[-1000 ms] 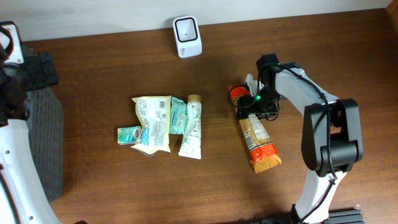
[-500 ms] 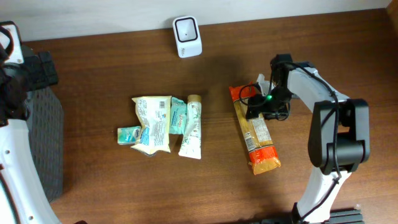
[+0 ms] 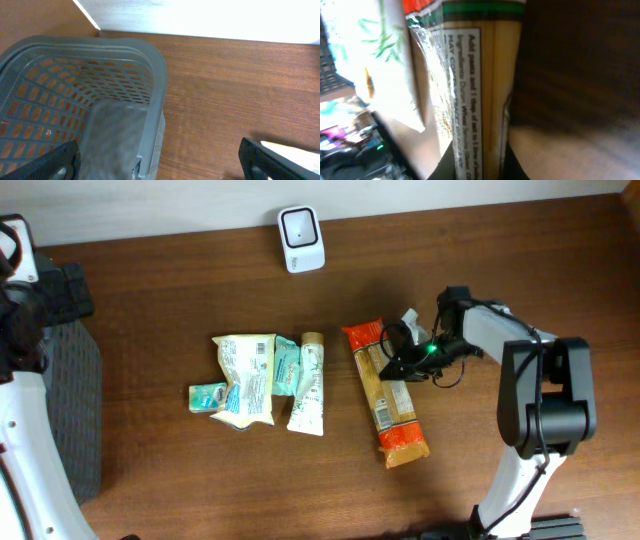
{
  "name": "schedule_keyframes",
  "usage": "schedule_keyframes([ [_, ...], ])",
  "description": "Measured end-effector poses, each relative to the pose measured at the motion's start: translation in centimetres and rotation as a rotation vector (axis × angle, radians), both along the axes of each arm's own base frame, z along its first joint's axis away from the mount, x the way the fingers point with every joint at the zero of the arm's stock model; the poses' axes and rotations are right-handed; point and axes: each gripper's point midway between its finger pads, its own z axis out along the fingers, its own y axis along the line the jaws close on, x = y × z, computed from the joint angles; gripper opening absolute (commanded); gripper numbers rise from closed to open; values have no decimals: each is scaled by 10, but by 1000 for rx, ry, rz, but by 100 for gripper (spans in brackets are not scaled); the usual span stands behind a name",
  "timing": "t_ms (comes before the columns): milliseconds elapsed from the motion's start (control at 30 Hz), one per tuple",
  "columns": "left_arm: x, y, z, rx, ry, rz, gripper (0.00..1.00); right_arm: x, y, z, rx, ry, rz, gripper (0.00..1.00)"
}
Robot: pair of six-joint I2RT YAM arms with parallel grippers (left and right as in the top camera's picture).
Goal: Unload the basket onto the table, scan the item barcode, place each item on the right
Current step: 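Carry the spaghetti pack to the scanner and hold it under it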
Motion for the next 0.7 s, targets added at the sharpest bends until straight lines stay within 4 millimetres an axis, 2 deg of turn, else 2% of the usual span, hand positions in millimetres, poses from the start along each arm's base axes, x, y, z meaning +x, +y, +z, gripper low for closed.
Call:
schedule_keyframes([
  [67,0,0,0,0,1,0,99,-1,-1,22,34,28,25,4],
  [133,0,0,0,0,0,0,99,16,0,59,85,-28,42,4],
  [200,0,0,0,0,0,0,99,36,3,104,124,-137,55,4],
  [267,0,0,0,0,1,0,99,46,7,154,161,-270,66,4],
  [300,0,0,0,0,1,0,99,48,9,175,177,-326,70,4],
  [333,0,0,0,0,1,0,99,45,13,211,209,-421,80,4],
  [400,0,0,0,0,1,0,99,34,19,249,259,-509,90,4],
  [500,0,0,0,0,1,0,99,17,26,288,334,-592,104,4],
  [633,0,0,0,-1,1,0,99,11,27,304,336,-600,84,4],
  [700,0,0,0,0,1,0,99,20,21,313,261,-624,54,4],
])
